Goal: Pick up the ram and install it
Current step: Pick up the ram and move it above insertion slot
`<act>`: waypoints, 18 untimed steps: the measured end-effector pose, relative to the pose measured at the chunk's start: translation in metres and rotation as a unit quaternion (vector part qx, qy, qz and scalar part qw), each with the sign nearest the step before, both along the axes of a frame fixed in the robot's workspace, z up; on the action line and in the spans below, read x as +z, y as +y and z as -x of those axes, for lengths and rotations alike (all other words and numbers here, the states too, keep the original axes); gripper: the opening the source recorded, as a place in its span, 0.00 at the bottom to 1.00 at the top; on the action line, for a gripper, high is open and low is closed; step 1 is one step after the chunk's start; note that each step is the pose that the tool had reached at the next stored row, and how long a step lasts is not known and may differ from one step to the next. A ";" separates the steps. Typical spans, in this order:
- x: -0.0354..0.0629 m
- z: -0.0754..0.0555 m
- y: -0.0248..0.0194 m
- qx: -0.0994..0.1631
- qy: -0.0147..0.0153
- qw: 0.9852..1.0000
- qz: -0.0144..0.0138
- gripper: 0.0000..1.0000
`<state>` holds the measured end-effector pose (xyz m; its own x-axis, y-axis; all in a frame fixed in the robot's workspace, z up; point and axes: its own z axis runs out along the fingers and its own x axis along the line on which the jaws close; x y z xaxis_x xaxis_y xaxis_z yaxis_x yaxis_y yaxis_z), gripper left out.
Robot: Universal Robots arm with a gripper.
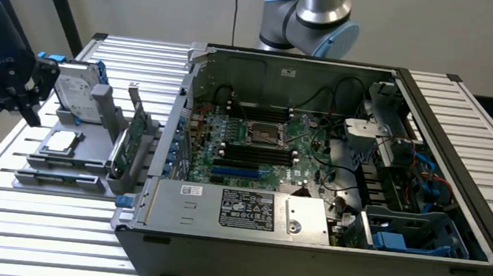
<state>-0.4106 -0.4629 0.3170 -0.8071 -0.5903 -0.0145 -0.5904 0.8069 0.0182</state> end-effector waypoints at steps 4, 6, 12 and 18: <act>-0.0010 0.000 0.0000 0.036 0.000 0.999 0.000 0.11; -0.0015 0.000 0.0000 0.055 0.000 0.999 0.000 0.11; -0.0031 0.000 0.0000 0.109 0.000 0.994 0.000 0.11; -0.0047 0.000 0.0000 0.163 0.000 0.987 0.000 0.11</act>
<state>-0.4106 -0.4629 0.3123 -0.5739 -0.8188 -0.0145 -0.8189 0.5737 0.0182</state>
